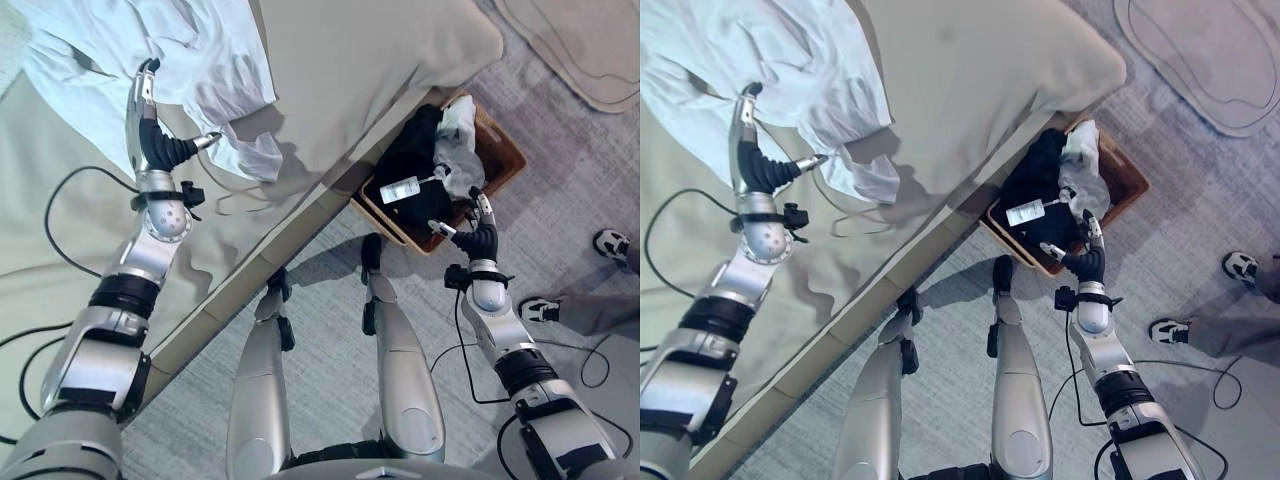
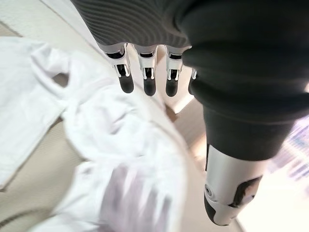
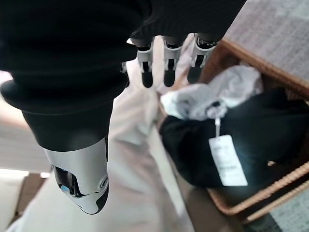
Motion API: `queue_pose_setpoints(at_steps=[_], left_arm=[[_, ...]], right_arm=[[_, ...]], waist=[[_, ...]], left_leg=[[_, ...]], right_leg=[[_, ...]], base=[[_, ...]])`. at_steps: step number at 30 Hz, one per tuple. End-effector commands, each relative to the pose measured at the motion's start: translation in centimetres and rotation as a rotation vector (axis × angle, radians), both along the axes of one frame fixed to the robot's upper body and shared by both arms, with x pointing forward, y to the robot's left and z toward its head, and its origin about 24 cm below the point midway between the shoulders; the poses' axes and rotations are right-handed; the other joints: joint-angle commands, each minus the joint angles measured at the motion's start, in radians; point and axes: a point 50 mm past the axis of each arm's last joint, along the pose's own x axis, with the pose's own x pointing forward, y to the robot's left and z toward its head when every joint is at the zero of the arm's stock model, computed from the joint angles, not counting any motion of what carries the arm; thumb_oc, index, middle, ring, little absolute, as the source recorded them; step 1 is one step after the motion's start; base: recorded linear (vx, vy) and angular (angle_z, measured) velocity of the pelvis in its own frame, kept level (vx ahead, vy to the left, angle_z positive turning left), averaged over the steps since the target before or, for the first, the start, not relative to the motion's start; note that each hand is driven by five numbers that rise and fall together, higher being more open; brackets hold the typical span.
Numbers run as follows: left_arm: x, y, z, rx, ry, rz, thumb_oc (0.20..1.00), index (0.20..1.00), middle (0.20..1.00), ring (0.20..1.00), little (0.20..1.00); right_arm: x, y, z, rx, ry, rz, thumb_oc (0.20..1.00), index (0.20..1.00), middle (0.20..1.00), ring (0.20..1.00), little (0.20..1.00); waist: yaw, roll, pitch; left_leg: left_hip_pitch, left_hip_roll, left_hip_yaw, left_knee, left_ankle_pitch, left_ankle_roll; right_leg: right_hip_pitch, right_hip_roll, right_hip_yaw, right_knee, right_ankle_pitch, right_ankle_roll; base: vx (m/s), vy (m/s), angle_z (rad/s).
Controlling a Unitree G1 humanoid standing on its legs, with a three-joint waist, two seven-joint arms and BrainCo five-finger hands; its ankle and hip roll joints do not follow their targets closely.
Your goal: Pick up clothes into the bucket
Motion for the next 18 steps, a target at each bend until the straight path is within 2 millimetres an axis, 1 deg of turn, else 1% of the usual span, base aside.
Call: queue_pose_setpoints(at_steps=[1, 2, 4, 6, 9, 14, 15, 18], left_arm=[[-1.4, 3.1, 4.6, 0.021, -0.171, 0.129, 1.0, 1.0, 1.0, 1.0, 1.0], [-1.4, 3.2, 5.3, 0.027, -0.185, 0.135, 1.0, 1.0, 1.0, 1.0, 1.0], [-1.7, 4.0, 6.8, 0.035, -0.222, 0.18, 1.0, 1.0, 1.0, 1.0, 1.0], [-2.0, 4.0, 8.3, 0.041, -0.27, 0.183, 1.0, 1.0, 1.0, 1.0, 1.0], [-2.5, 4.5, 9.6, 0.091, -0.281, 0.205, 1.0, 1.0, 1.0, 1.0, 1.0], [-1.8, 4.8, 9.8, 0.153, -0.213, 0.233, 1.0, 1.0, 1.0, 1.0, 1.0], [-1.5, 5.0, 9.6, 0.177, -0.171, 0.25, 1.0, 1.0, 1.0, 1.0, 1.0], [-1.0, 4.9, 10.2, 0.27, -0.123, 0.303, 1.0, 1.0, 1.0, 1.0, 1.0]], right_arm=[[-1.1, -0.7, 1.7, 0.015, -0.133, -0.002, 1.0, 1.0, 1.0, 1.0, 1.0], [-1.1, -0.8, 1.8, 0.016, -0.139, -0.006, 1.0, 1.0, 1.0, 1.0, 1.0], [-1.4, -0.9, 1.9, 0.03, -0.154, -0.009, 1.0, 1.0, 1.0, 1.0, 1.0], [-1.8, -1.1, 2.0, 0.048, -0.168, -0.014, 1.0, 1.0, 1.0, 1.0, 1.0], [-2.2, -1.4, 1.8, 0.062, -0.176, -0.014, 1.0, 1.0, 1.0, 1.0, 1.0], [-2.3, -1.3, 1.5, 0.07, -0.168, -0.006, 1.0, 1.0, 1.0, 1.0, 1.0], [-2.3, -1.3, 1.5, 0.071, -0.169, -0.001, 1.0, 1.0, 1.0, 1.0, 1.0], [-2.4, -1.5, 1.6, 0.064, -0.172, 0.004, 1.0, 1.0, 1.0, 1.0, 1.0]], waist=[[-0.01, -0.029, -0.059], [-0.011, -0.026, -0.062], [-0.019, -0.021, -0.066], [-0.023, -0.016, -0.067], [-0.029, -0.008, -0.075], [-0.037, -0.004, -0.081], [-0.039, -0.005, -0.083], [-0.044, -0.006, -0.087]], left_leg=[[-0.126, -0.013, -0.02, 0.157, -0.073, -0.007], [-0.147, -0.011, -0.022, 0.161, -0.073, -0.008], [-0.19, -0.01, -0.023, 0.172, -0.076, -0.01], [-0.227, -0.012, -0.022, 0.185, -0.082, -0.011], [-0.269, -0.014, -0.026, 0.202, -0.089, -0.012], [-0.31, -0.013, -0.023, 0.225, -0.094, -0.014], [-0.316, -0.014, -0.022, 0.227, -0.095, -0.012], [-0.326, -0.017, -0.021, 0.23, -0.097, -0.011]], right_leg=[[-0.045, -0.064, 0.02, -0.025, 0.066, 0.082], [-0.065, -0.064, 0.02, -0.024, 0.069, 0.084], [-0.107, -0.068, 0.023, -0.023, 0.074, 0.089], [-0.139, -0.074, 0.025, -0.018, 0.076, 0.092], [-0.178, -0.078, 0.025, -0.011, 0.076, 0.094], [-0.215, -0.085, 0.03, -0.01, 0.083, 0.097], [-0.219, -0.085, 0.031, -0.012, 0.086, 0.096], [-0.229, -0.084, 0.033, -0.016, 0.089, 0.096]], base=[[-0.02, 0.018, -0.04], [0.0, 0.0, 0.0], [0.0, 0.0, 0.0], [0.02, 0.008, 0.05], [0.03, 0.015, 0.06], [0.01, 0.015, 0.02], [0.0, 0.0, 0.0], [0.02, 0.0, 0.01]])
